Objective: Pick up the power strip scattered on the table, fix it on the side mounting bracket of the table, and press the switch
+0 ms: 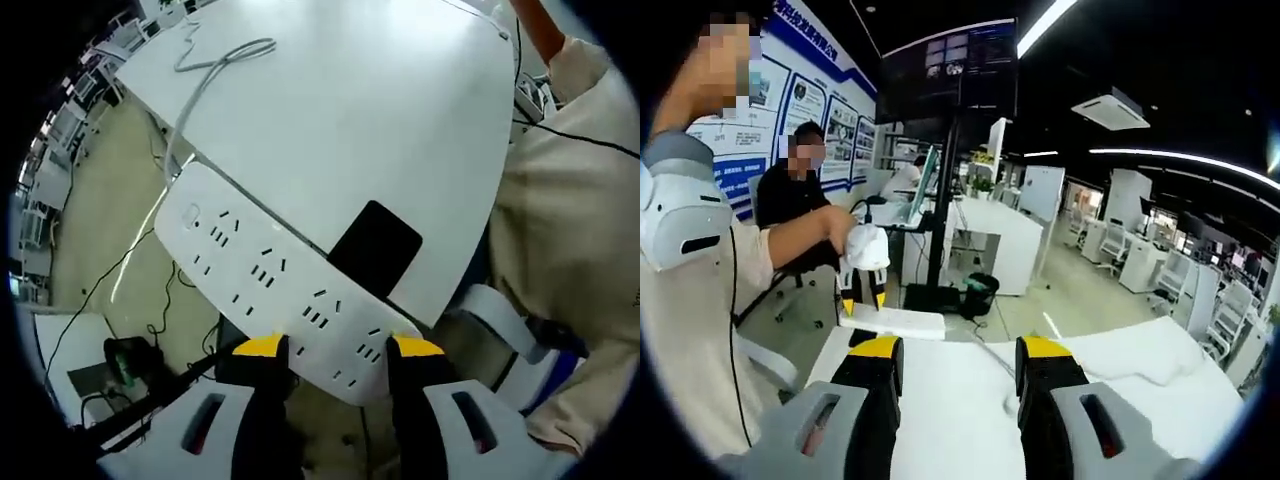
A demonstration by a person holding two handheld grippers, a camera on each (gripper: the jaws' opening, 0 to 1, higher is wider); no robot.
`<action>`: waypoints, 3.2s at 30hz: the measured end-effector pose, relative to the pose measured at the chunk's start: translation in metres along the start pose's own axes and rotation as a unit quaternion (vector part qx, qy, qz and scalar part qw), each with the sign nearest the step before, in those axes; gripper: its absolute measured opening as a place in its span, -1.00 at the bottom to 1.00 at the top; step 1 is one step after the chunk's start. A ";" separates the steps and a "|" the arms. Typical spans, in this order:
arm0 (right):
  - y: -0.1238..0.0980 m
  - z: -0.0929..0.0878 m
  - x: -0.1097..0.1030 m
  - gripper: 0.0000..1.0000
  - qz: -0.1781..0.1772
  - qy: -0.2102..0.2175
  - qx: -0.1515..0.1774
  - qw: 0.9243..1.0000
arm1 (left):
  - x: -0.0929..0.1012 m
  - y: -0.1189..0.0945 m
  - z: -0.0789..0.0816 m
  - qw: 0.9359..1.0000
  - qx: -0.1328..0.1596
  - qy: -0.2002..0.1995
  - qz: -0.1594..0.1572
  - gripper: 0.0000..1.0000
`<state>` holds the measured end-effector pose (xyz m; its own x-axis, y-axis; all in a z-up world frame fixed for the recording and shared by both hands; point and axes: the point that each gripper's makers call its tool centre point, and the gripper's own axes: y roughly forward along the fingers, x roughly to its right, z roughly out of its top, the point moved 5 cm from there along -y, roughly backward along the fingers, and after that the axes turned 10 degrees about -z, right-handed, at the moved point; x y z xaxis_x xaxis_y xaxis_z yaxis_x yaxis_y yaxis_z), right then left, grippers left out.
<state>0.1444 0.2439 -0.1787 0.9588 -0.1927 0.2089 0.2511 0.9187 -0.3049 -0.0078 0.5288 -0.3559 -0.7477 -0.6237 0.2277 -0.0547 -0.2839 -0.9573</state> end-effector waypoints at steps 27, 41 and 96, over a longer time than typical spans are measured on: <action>0.088 0.012 -0.032 -0.18 0.084 -0.019 -0.020 0.996 | 0.005 0.002 0.001 1.000 0.000 0.002 0.001 -0.13; 0.125 0.009 -0.042 -0.19 0.112 -0.018 -0.029 0.993 | 0.008 0.002 0.002 1.000 -0.001 0.002 0.001 -0.13; 0.234 -0.006 -0.078 -0.66 0.158 -0.011 -0.077 0.984 | -0.002 -0.001 0.000 1.000 0.010 0.002 0.001 -0.13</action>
<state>0.1286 0.4716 -0.2717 0.9894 0.1043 0.1010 -0.0411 0.8684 -0.4941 -0.0062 0.5304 -0.3553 -0.7501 -0.6221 0.2245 -0.0398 -0.2964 -0.9542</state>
